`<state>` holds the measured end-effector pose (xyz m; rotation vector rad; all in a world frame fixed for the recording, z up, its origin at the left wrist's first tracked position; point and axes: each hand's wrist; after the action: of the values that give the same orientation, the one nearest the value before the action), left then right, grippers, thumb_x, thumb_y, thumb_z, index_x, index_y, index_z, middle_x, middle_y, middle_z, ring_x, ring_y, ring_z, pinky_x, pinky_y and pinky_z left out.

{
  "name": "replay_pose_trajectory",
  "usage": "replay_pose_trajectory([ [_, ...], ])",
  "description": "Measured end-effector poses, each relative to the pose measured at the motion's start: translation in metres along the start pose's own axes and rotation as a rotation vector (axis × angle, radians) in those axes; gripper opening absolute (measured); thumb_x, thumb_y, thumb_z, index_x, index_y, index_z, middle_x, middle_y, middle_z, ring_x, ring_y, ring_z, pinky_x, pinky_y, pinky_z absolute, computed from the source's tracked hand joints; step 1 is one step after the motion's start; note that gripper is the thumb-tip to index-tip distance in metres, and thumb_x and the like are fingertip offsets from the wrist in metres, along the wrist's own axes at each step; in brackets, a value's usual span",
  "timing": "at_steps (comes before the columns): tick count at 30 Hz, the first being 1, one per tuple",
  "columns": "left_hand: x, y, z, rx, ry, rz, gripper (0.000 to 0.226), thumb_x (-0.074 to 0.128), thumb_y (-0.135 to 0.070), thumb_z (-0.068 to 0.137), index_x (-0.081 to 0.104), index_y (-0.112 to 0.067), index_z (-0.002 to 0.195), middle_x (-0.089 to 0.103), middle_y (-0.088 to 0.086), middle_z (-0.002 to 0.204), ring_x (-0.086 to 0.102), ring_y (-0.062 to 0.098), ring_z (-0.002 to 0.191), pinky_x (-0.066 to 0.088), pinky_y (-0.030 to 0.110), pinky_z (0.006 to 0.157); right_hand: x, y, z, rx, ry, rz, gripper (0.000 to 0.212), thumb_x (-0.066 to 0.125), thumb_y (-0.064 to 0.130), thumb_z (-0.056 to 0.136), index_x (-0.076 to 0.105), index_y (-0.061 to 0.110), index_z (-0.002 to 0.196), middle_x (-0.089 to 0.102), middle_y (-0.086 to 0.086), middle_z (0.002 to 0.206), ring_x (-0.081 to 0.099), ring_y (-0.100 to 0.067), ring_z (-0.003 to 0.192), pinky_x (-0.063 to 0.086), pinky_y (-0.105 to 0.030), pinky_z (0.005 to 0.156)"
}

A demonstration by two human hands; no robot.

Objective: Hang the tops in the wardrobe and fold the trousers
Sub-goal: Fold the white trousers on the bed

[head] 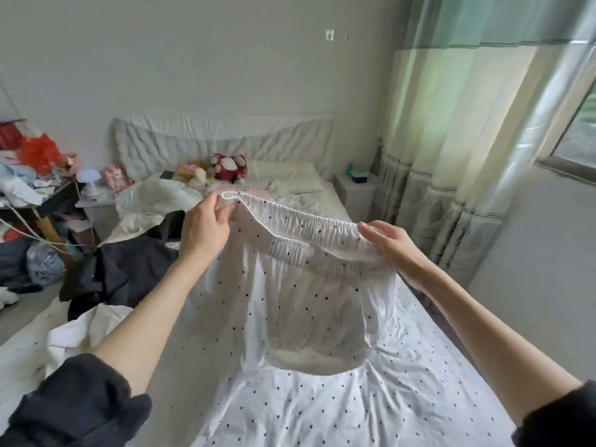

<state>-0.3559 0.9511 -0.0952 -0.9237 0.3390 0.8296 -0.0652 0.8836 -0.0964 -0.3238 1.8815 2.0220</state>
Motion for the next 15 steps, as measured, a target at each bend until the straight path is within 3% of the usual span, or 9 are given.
replay_pose_trajectory([
  [2, 0.009, -0.015, 0.007, 0.028, 0.011, -0.079, 0.022, 0.048, -0.019, 0.097, 0.055, 0.001, 0.103, 0.062, 0.021, 0.097, 0.057, 0.036, 0.092, 0.029, 0.028, 0.066, -0.022, 0.002, -0.01, 0.0, 0.052, 0.022, 0.049, 0.066, 0.06, 0.075, 0.061, 0.021, 0.105, 0.064, 0.001, 0.094, 0.061, -0.007, 0.086, 0.049, -0.025, 0.084],
  [5, 0.019, -0.028, 0.014, 0.069, 0.068, -0.155, 0.017, 0.045, -0.013, 0.098, 0.052, 0.002, 0.096, 0.064, 0.021, 0.102, 0.058, 0.035, 0.096, 0.028, 0.021, 0.065, -0.041, 0.001, -0.019, 0.015, 0.143, -0.063, 0.061, 0.077, 0.036, 0.075, 0.043, 0.023, 0.124, 0.055, 0.003, 0.081, 0.056, 0.007, 0.065, 0.045, -0.009, 0.067],
  [6, 0.024, -0.032, 0.016, 0.076, 0.103, -0.172, 0.015, 0.044, -0.011, 0.099, 0.052, 0.002, 0.097, 0.065, 0.022, 0.104, 0.058, 0.034, 0.097, 0.027, 0.019, 0.064, -0.044, -0.002, -0.022, 0.018, 0.157, -0.1, 0.066, 0.079, 0.026, 0.073, 0.039, 0.023, 0.126, 0.056, 0.002, 0.082, 0.057, 0.004, 0.068, 0.046, -0.01, 0.067],
  [8, 0.034, -0.034, 0.016, 0.072, 0.174, -0.183, 0.02, 0.043, -0.012, 0.099, 0.053, 0.002, 0.11, 0.063, 0.021, 0.109, 0.057, 0.034, 0.102, 0.028, 0.02, 0.067, -0.045, -0.015, -0.022, 0.034, 0.138, -0.184, 0.072, 0.083, 0.025, 0.068, 0.039, 0.024, 0.125, 0.061, 0.002, 0.097, 0.061, -0.007, 0.085, 0.051, -0.021, 0.079],
  [11, 0.049, -0.026, 0.019, 0.037, 0.3, -0.196, 0.031, 0.041, -0.02, 0.1, 0.047, -0.005, 0.125, 0.06, 0.015, 0.113, 0.054, 0.03, 0.108, 0.032, 0.024, 0.077, -0.05, -0.038, -0.013, 0.027, -0.09, -0.267, 0.045, 0.08, 0.023, 0.071, 0.053, 0.02, 0.107, 0.064, 0.0, 0.094, 0.061, -0.021, 0.091, 0.052, -0.037, 0.079],
  [13, 0.054, -0.018, 0.019, 0.015, 0.389, -0.207, 0.035, 0.04, -0.027, 0.1, 0.045, -0.007, 0.128, 0.057, 0.006, 0.105, 0.054, 0.027, 0.106, 0.034, 0.028, 0.078, -0.055, -0.043, -0.005, 0.016, -0.267, -0.279, 0.025, 0.078, 0.018, 0.073, 0.059, 0.015, 0.089, 0.061, 0.001, 0.08, 0.057, -0.019, 0.077, 0.048, -0.031, 0.067],
  [15, 0.059, -0.013, 0.024, 0.006, 0.475, -0.246, 0.037, 0.04, -0.031, 0.099, 0.042, -0.009, 0.129, 0.053, 0.003, 0.103, 0.052, 0.022, 0.104, 0.035, 0.03, 0.081, -0.056, -0.044, 0.004, -0.007, -0.366, -0.257, 0.02, 0.078, 0.019, 0.074, 0.059, 0.018, 0.078, 0.058, 0.004, 0.07, 0.051, -0.012, 0.064, 0.04, -0.024, 0.056],
])
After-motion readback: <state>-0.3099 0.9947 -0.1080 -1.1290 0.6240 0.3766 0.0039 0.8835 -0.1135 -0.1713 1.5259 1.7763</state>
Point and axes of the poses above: each hand's wrist, its own z-axis towards the middle knuckle, its own x-axis out of the palm, y = z × x
